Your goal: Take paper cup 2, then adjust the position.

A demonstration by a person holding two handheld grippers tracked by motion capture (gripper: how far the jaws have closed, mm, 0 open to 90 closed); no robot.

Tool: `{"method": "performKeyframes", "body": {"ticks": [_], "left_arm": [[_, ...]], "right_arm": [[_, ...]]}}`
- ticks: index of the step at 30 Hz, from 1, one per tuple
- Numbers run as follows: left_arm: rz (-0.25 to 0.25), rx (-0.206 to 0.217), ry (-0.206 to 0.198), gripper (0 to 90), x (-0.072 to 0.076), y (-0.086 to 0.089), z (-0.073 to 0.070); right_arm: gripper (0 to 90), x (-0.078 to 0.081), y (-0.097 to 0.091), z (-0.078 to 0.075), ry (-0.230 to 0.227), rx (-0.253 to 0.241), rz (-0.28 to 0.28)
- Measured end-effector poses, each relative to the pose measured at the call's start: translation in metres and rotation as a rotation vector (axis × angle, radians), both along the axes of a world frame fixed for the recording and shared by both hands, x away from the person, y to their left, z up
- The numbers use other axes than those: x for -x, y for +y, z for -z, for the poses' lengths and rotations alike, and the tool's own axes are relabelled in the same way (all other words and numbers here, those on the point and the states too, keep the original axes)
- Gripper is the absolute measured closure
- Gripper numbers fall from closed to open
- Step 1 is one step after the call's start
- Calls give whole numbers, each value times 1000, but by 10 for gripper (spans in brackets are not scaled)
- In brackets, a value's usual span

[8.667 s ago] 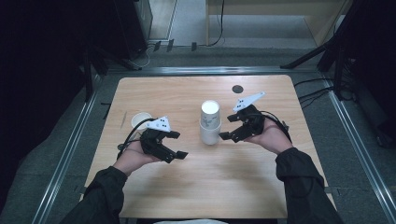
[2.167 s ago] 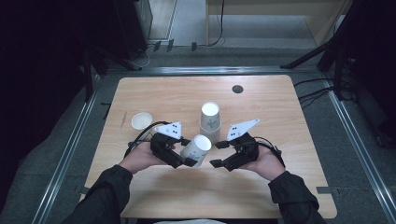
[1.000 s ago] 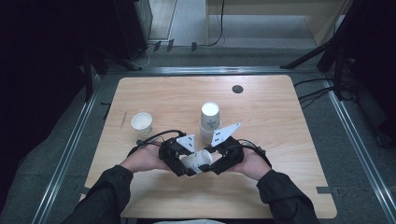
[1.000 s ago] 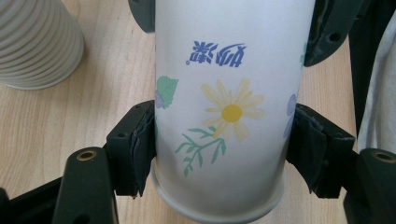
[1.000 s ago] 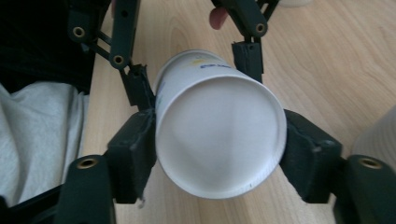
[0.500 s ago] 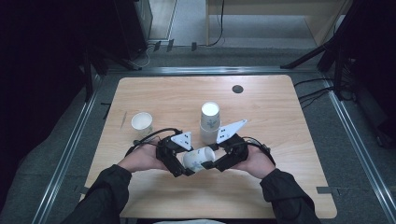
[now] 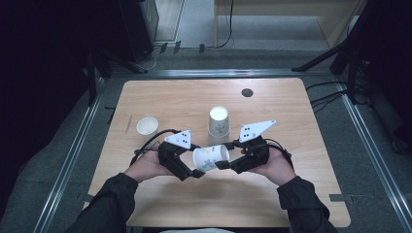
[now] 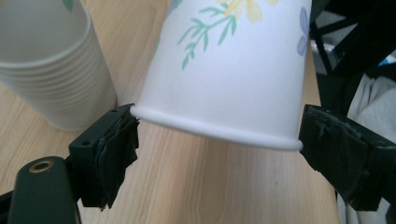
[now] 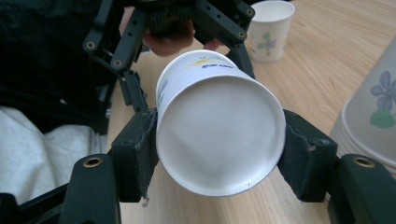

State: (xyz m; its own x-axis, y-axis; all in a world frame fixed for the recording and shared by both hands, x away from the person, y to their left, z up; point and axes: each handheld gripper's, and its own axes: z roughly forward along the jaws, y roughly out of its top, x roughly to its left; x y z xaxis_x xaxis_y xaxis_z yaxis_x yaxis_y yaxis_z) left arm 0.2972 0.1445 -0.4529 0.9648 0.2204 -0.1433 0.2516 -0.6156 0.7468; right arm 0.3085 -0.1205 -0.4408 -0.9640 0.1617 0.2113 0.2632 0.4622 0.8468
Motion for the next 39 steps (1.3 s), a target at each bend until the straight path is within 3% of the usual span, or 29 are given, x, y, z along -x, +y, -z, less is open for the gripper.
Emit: {"method": "performKeyframes", "body": {"ticks": [4,9,16,27,29,33,39], "left_arm": [[-5,74,5,129,2,0,-2],[-4,115,15,146,1,1,-2],[4,105,-4,197,3,-1,1],[12,87,-3,246,4,5,-1],[14,84,-1,248,4,5,-1],[12,72,-3,250,3,7,-2],[-14,57,-21,250,-2,16,-9]], "right_arm": [[351,2,0,-5,-2,-29,-7],[352,3,1,-7,6,-58,-11],[354,4,4,-6,6,-50,-26],[355,2,8,-5,29,-42,-51],[351,2,8,-4,15,-39,-54],[287,4,9,-3,-4,-16,-54],[266,2,8,2,-12,36,-40]]}}
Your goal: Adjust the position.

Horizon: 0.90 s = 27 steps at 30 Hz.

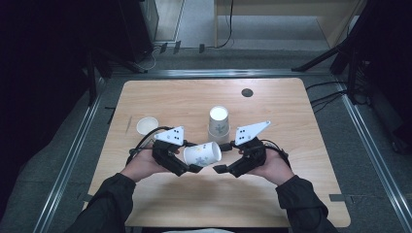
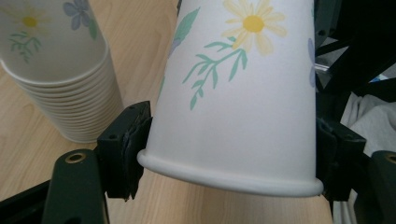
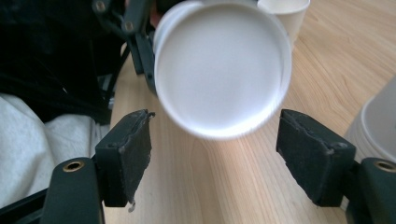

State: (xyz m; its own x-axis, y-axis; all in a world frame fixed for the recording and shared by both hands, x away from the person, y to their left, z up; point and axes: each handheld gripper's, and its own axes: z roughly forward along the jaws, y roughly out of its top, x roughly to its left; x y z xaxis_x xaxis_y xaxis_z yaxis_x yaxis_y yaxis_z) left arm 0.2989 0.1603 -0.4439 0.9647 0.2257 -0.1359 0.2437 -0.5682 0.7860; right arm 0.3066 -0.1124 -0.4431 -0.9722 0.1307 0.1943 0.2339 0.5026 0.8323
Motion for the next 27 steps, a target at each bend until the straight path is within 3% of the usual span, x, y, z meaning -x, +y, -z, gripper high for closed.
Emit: {"method": "performKeyframes", "body": {"ticks": [5,9,14,22,27], "left_arm": [[10,-77,-12,251,-5,1,-2],[21,-123,44,259,-13,2,1],[30,-178,70,259,-19,-2,7],[63,-296,67,257,-19,-14,19],[85,-332,62,255,-15,-24,24]], "right_arm": [[266,-1,-1,6,-14,35,15],[266,1,3,8,-45,61,25],[266,0,4,11,-37,65,35],[266,-3,11,19,-26,87,25],[266,-4,19,24,-17,104,11]]}}
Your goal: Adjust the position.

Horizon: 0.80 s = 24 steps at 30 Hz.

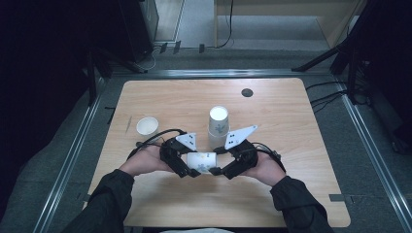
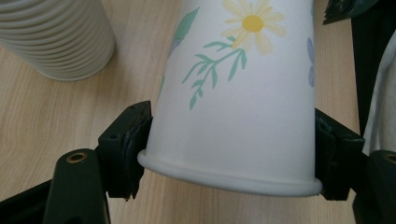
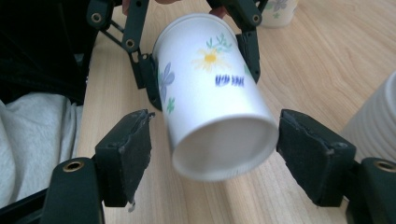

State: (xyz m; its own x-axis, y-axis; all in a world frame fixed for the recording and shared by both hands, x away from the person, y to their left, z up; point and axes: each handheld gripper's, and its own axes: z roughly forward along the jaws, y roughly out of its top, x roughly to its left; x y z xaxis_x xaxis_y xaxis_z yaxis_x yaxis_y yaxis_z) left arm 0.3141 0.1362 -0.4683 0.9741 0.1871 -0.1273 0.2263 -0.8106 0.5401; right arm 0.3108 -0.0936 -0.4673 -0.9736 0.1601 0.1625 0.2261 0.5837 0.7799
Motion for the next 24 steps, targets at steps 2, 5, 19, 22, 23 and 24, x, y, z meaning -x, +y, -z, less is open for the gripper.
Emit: {"method": "performKeyframes", "body": {"ticks": [2,5,19,22,23,24], "left_arm": [[8,-2,4,253,1,-3,1],[21,-2,7,253,3,-6,1],[3,70,0,158,0,0,-3],[-21,112,19,130,-2,5,-7],[-30,122,23,130,-2,6,-8],[-40,138,29,129,-2,8,-9]], "right_arm": [[272,0,3,2,9,9,-7],[288,1,7,6,15,28,-26],[348,2,3,-1,-12,34,-43],[348,2,-1,-2,-16,34,-28],[348,1,-4,-4,-18,28,-23],[348,1,-5,-5,-14,24,-17]]}}
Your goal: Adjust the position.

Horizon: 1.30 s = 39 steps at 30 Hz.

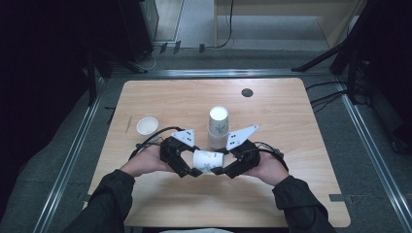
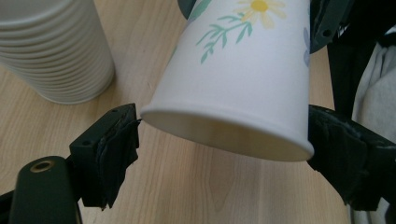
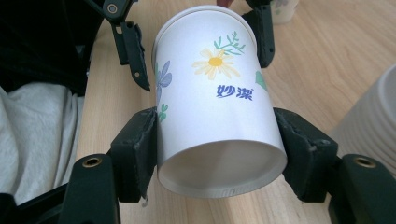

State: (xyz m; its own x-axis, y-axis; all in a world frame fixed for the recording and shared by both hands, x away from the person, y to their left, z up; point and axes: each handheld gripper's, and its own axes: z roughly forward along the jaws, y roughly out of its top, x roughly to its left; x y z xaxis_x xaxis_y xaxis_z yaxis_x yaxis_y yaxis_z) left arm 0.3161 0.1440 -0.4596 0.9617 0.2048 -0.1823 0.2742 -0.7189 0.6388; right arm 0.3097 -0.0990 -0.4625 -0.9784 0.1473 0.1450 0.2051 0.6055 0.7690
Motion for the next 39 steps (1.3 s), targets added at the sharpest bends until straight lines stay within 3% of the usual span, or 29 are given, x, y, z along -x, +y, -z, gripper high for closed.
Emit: {"method": "performKeyframes", "body": {"ticks": [3,5,8,11,15,22,25,29,34,39], "left_arm": [[-19,19,-9,127,1,3,-3],[-28,54,-2,128,2,6,-4],[-43,105,19,129,3,8,-6],[-43,168,62,128,4,8,-9],[-48,208,80,127,5,4,-11],[-53,244,17,138,14,0,-11],[-51,254,4,138,16,1,-11],[-47,277,18,143,16,1,-10],[-24,288,-42,164,24,2,-12],[-18,301,-41,222,24,5,-12]], "right_arm": [[348,0,-6,-5,2,-27,15],[348,0,-9,-7,0,-39,19],[347,0,-14,-12,-1,-70,31],[347,2,-16,-16,1,-65,48],[347,6,-17,-22,-2,-83,37],[347,8,-18,-25,9,-103,20],[347,7,-18,-26,12,-123,8],[347,6,-16,-26,24,-136,-8],[347,7,-11,-26,42,-150,-38],[350,7,-9,-25,50,-154,-57]]}}
